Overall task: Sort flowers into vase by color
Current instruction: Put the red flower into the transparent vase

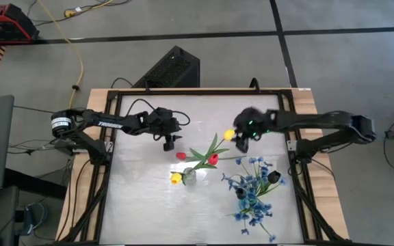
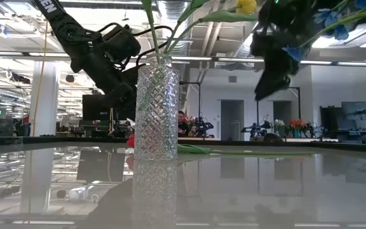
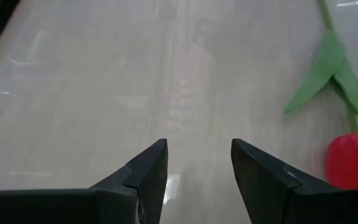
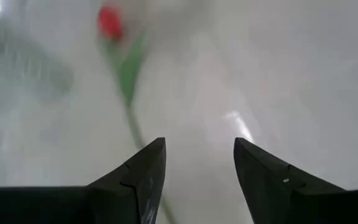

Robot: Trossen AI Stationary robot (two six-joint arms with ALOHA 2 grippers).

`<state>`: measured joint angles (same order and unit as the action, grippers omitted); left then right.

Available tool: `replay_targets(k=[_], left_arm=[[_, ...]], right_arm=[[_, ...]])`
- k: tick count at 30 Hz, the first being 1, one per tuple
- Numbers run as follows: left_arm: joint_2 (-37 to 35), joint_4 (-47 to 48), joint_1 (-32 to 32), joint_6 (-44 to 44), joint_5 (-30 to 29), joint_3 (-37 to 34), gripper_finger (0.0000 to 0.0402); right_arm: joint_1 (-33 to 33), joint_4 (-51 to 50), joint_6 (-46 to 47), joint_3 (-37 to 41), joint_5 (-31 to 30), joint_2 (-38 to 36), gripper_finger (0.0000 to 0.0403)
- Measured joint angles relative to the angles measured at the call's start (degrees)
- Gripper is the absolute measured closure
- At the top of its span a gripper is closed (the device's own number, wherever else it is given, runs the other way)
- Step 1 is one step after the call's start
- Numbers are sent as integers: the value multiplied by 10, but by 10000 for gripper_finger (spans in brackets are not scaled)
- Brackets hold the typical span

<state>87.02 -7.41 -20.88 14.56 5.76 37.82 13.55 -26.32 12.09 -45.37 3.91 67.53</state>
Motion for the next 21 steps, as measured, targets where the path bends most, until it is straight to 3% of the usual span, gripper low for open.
replay_targets(k=[10, 21], left_arm=[[0, -4, -8, -8, 39, 0, 235], [0, -42, -57, -58, 123, -24, 235]], right_arm=[[-81, 140, -65, 20, 8, 183, 226], [-106, 202, -68, 17, 7, 292, 247]])
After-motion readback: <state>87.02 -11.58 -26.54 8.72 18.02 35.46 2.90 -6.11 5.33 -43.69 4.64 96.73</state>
